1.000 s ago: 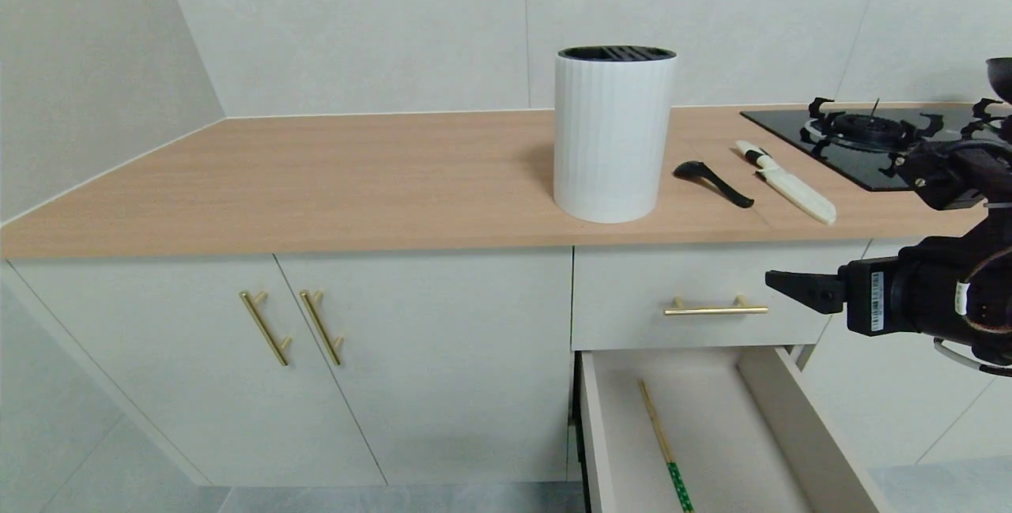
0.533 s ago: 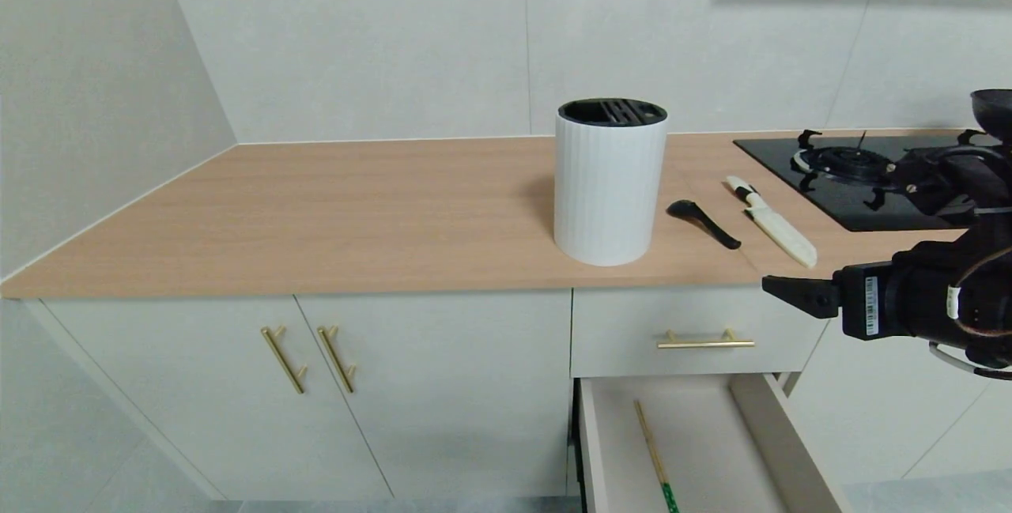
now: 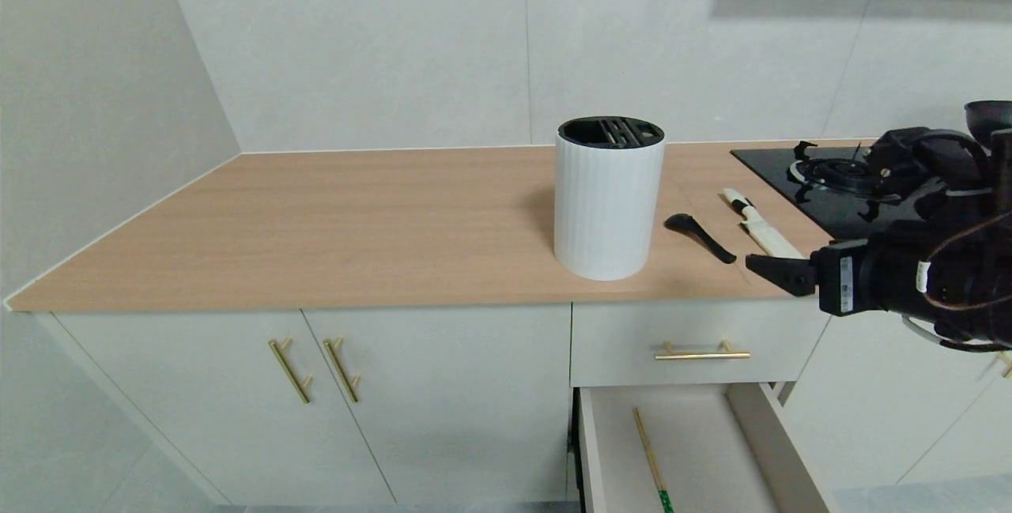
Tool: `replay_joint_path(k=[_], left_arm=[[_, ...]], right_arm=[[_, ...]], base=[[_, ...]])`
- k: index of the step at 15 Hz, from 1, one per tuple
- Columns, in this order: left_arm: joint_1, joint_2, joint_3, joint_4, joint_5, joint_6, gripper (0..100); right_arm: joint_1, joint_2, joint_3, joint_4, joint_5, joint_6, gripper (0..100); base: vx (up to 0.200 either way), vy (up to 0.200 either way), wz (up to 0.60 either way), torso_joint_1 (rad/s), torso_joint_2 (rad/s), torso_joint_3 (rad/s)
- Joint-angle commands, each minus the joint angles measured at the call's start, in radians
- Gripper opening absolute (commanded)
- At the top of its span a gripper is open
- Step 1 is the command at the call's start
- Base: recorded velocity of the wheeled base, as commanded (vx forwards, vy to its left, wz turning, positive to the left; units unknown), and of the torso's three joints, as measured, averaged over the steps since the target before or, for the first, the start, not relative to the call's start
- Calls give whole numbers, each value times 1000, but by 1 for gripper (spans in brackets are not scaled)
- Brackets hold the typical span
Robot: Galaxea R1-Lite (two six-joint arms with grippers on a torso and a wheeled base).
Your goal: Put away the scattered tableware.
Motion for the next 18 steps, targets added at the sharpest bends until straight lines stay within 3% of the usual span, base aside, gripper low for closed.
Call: replay_joint_path(k=[1, 4, 10, 18], left_arm=[[1, 2, 0, 0, 0, 0, 100], [1, 2, 0, 0, 0, 0, 100], [1, 0, 0, 0, 0, 0, 100], [1, 2, 0, 0, 0, 0, 100]], right_arm=[[-51, 132, -111, -93, 17, -22, 100], [-152, 279, -275, -91, 197, -87, 100], [-333, 482, -375, -107, 434, -114, 100], [-316, 680, -407, -231, 417, -170, 100]], base=[[0, 0, 0, 0, 0, 0], [0, 0, 0, 0, 0, 0], [0, 0, 0, 0, 0, 0], [0, 0, 0, 0, 0, 0]])
